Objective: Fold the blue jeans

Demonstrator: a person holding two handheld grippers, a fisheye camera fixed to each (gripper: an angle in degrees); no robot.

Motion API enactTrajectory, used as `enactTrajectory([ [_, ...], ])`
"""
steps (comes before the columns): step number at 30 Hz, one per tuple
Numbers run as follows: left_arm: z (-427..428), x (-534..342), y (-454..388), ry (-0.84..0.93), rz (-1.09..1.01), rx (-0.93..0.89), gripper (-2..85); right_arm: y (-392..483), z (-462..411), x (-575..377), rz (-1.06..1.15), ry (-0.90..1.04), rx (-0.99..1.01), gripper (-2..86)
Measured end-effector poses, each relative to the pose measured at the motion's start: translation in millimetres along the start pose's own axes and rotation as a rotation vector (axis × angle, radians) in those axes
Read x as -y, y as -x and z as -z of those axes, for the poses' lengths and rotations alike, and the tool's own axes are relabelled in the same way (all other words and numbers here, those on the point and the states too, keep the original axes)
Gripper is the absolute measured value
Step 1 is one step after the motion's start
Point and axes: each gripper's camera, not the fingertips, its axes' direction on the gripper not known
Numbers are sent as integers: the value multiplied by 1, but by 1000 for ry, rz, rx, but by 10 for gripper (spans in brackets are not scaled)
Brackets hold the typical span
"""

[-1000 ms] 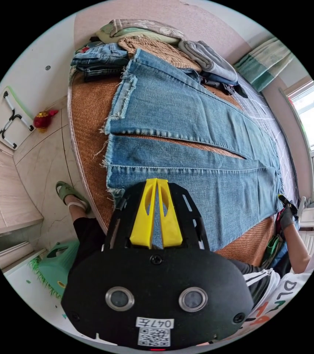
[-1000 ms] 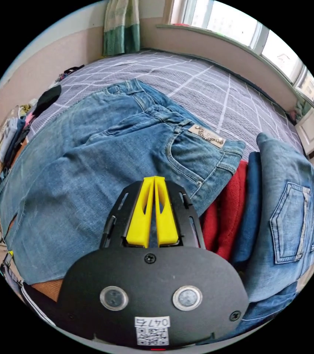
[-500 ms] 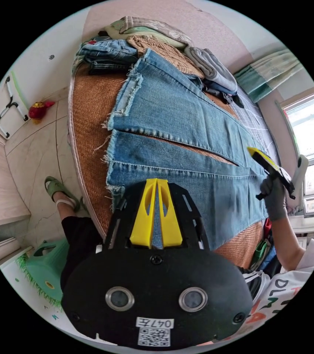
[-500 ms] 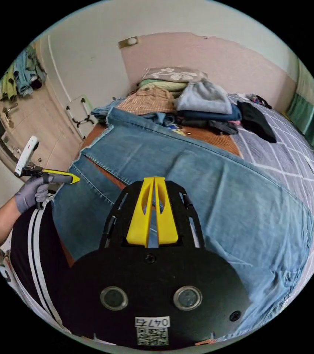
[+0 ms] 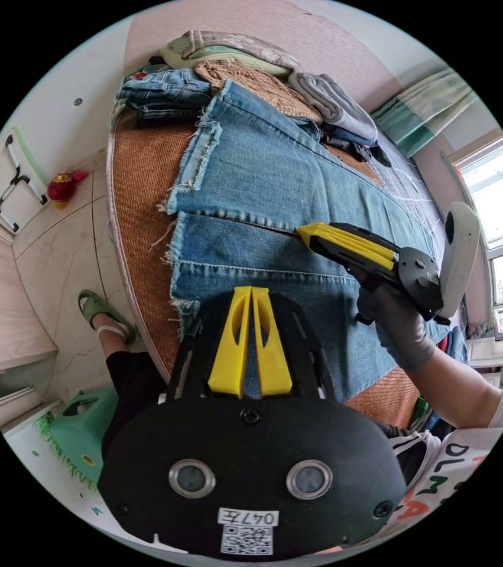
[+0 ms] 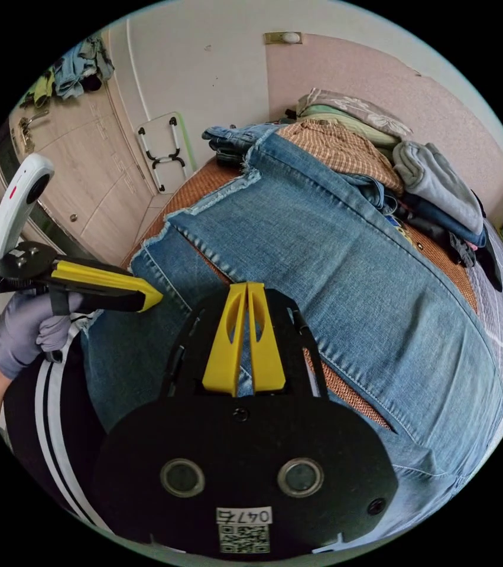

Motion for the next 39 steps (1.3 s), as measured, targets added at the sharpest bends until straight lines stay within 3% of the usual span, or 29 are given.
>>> enactTrajectory([
  [21, 14, 17, 18, -2, -9, 11, -10, -3, 24, 77, 5, -13, -9, -12],
  [39, 50, 41, 36, 0, -10, 12, -10, -27, 9, 61, 5, -16, -8, -12],
])
